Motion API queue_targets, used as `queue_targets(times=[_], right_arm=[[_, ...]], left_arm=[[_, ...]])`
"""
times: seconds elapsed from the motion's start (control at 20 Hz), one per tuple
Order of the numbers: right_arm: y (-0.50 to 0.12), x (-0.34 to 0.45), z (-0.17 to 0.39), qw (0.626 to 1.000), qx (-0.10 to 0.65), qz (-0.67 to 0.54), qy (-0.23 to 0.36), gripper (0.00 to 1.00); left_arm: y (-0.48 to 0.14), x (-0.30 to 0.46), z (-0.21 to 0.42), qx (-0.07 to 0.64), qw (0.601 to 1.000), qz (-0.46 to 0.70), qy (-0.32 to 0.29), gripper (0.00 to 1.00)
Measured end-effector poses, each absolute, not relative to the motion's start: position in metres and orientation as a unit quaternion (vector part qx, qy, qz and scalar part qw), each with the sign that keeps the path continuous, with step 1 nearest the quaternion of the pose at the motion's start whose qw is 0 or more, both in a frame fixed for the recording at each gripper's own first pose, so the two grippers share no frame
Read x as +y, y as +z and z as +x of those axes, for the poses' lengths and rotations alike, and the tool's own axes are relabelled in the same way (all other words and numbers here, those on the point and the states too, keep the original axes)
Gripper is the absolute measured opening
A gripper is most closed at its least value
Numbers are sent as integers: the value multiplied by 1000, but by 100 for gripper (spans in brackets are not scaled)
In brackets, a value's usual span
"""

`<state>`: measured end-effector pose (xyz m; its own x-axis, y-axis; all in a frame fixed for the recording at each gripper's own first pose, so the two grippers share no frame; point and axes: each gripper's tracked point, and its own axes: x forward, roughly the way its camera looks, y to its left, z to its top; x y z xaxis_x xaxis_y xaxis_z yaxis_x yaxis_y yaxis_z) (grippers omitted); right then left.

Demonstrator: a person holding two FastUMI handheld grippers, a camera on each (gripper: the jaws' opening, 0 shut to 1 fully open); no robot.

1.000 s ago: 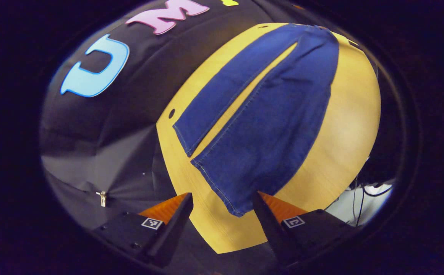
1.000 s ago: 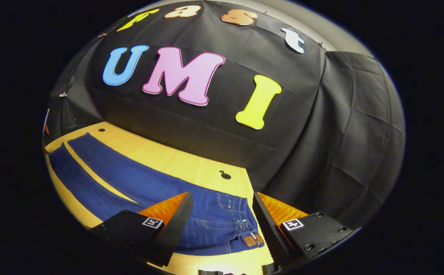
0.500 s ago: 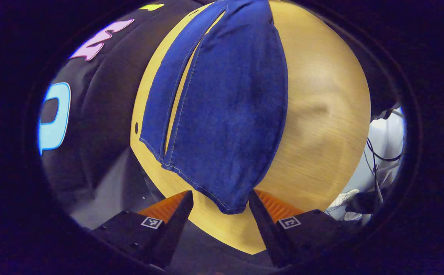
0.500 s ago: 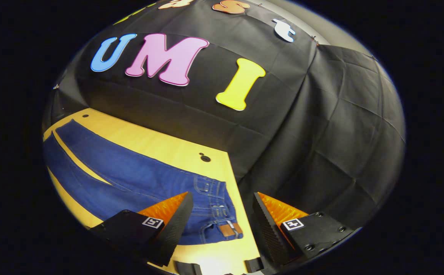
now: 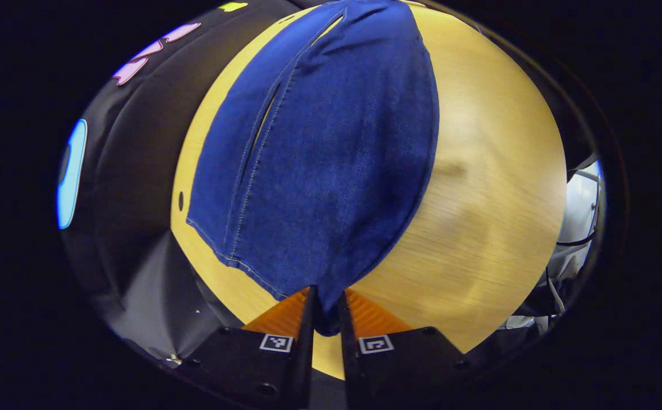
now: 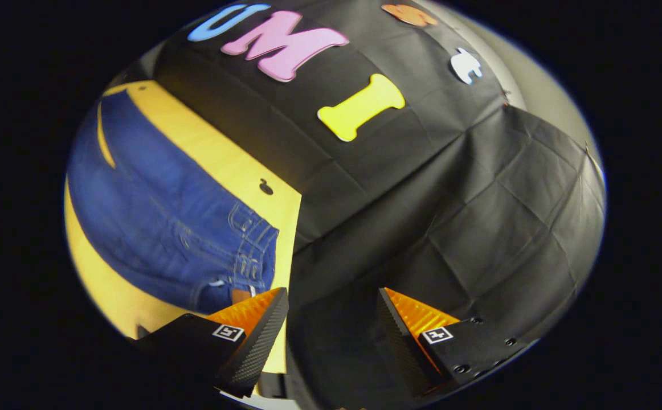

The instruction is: Grasp the waist and the cuffs of the jeans and fold them to make the two legs overlap; first hold the waist and fold one-third of the jeans toward the cuffs, then hold the cuffs and fold the remaining one-third in the same direction to finish folding.

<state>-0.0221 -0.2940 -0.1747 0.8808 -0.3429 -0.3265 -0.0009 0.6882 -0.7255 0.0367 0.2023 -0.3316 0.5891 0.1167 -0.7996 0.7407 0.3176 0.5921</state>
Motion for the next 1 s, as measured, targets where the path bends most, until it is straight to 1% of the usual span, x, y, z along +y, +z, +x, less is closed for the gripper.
queue_targets(times=[0.05,0.1,0.15,0.2,0.3,0.4,0.45,0.6,0.7,0.75,0.85,0.9,1.0], right_arm=[[-181,-297,-22,882,231,-403,-81,96],[-188,-297,-23,874,236,-421,-65,96],[-192,-296,-21,863,237,-443,-45,96],[-196,-293,-20,852,236,-467,-22,96],[-213,-279,-13,827,234,-510,39,96],[-239,-266,-5,792,234,-555,105,94],[-253,-263,-4,774,241,-570,135,96],[-293,-262,-5,732,271,-591,203,96],[-311,-261,-2,704,280,-608,236,96],[-319,-258,0,692,282,-616,249,95],[-337,-254,-1,664,297,-630,272,96],[-338,-250,1,656,291,-638,280,96],[-341,-247,8,655,289,-640,280,90]], left_arm=[[-329,202,36,401,710,538,-213,29],[-328,202,38,400,716,533,-208,13],[-328,203,37,408,722,523,-198,0],[-329,201,35,408,731,512,-195,9],[-330,200,37,407,729,513,-199,7],[-329,202,39,408,715,527,-209,7],[-330,202,39,412,713,526,-213,7],[-332,200,38,427,715,509,-218,6],[-332,202,40,428,712,510,-223,7],[-332,201,40,428,711,510,-225,7],[-333,201,39,429,711,508,-227,7],[-332,201,39,430,710,510,-227,6],[-332,201,40,427,709,514,-226,6]])
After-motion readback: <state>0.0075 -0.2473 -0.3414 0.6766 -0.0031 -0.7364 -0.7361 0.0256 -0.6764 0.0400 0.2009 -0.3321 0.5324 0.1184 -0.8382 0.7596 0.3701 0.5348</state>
